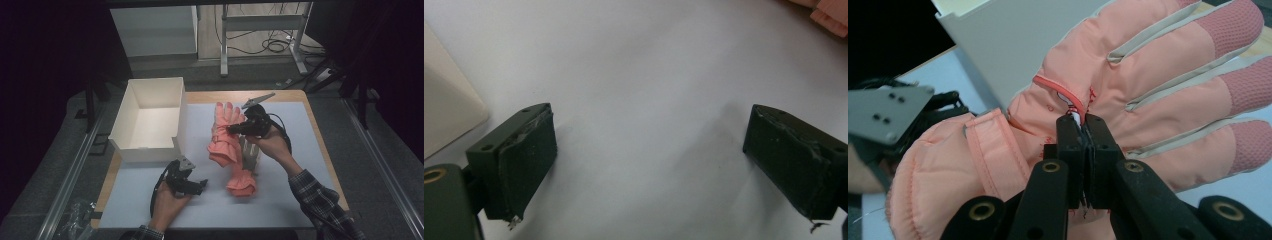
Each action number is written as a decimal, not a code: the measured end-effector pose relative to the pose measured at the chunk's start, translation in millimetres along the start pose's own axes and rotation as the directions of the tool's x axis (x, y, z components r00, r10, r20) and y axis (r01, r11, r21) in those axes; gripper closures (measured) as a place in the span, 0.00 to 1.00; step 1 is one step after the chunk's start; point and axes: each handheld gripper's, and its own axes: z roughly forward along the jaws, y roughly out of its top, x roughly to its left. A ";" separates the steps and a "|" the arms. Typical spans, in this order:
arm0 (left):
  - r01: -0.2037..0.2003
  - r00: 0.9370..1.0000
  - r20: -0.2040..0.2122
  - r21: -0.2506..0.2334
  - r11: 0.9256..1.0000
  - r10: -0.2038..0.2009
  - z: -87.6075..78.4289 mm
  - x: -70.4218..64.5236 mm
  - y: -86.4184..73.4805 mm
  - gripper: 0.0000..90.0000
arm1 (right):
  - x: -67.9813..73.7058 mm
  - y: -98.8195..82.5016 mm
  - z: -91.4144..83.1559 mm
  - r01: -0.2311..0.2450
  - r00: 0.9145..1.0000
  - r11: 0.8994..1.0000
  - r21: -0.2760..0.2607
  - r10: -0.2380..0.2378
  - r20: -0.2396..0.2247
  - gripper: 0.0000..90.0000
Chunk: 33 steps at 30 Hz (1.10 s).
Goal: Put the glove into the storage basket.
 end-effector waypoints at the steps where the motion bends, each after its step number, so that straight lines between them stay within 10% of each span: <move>1: 0.001 1.000 0.000 0.000 1.000 -0.001 0.0 -0.1 0.0 0.08 | 0.4 -4.0 -5.0 -0.003 1.000 1.000 -0.001 0.003 -0.002 0.96; 17: 0.002 1.000 0.000 -0.004 1.000 -0.002 0.3 -0.2 0.0 0.08 | 5.8 -63.4 -50.4 -0.018 1.000 1.000 0.024 0.018 -0.008 0.96; 33: 0.002 1.000 -0.001 -0.004 1.000 -0.002 0.3 -0.3 0.0 0.08 | 13.5 -91.4 -15.7 -0.009 0.999 0.994 0.106 0.004 0.047 0.94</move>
